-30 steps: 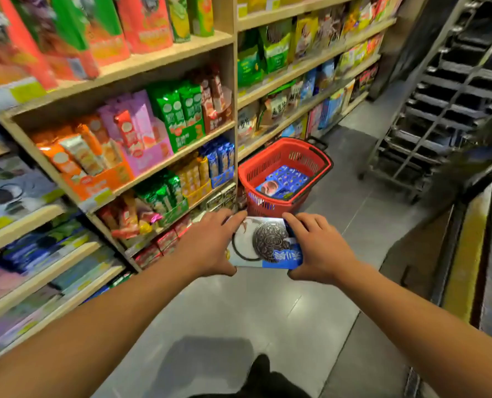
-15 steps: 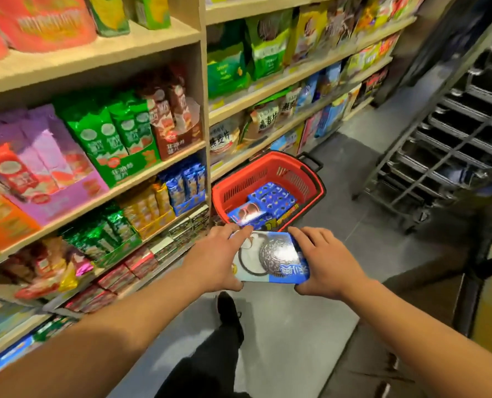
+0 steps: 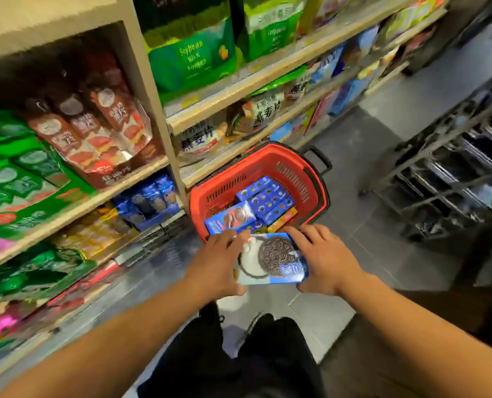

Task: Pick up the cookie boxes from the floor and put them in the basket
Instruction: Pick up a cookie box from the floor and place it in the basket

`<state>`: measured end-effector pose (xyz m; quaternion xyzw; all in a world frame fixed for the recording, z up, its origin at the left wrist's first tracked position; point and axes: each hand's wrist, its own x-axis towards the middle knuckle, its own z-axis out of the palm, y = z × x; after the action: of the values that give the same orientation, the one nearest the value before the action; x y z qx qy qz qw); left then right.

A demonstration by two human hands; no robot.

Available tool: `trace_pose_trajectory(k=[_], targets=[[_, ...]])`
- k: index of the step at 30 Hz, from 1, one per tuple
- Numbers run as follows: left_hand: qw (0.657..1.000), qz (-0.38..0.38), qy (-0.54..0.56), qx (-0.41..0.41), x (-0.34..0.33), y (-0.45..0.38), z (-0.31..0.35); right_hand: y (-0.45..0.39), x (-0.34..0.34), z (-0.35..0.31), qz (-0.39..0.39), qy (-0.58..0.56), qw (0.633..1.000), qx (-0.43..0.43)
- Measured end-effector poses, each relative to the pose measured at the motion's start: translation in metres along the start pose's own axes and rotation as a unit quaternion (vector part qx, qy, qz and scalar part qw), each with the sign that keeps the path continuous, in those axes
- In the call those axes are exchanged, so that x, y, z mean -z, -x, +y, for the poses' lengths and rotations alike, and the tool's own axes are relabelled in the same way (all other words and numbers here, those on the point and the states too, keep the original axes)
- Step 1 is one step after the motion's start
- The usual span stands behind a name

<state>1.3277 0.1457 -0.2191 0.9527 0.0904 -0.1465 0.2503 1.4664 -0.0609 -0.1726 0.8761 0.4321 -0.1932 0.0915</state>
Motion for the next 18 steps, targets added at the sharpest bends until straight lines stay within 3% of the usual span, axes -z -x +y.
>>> trace_pose_trajectory(k=[6,10,18], targets=[[0.993,0.031,0.046,0.108,-0.038,-0.053,0.001,-0.086,-0.031,0.050,-0.059,0.011,0.994,0.088],[0.978,-0.016,0.085,0.188,-0.087,-0.086,0.006,-0.139,-0.085,0.081,-0.109,0.013,0.982,0.153],[0.965,0.031,0.083,0.248,-0.155,-0.179,-0.020,-0.249,-0.138,0.130,-0.155,0.043,0.964,0.211]])
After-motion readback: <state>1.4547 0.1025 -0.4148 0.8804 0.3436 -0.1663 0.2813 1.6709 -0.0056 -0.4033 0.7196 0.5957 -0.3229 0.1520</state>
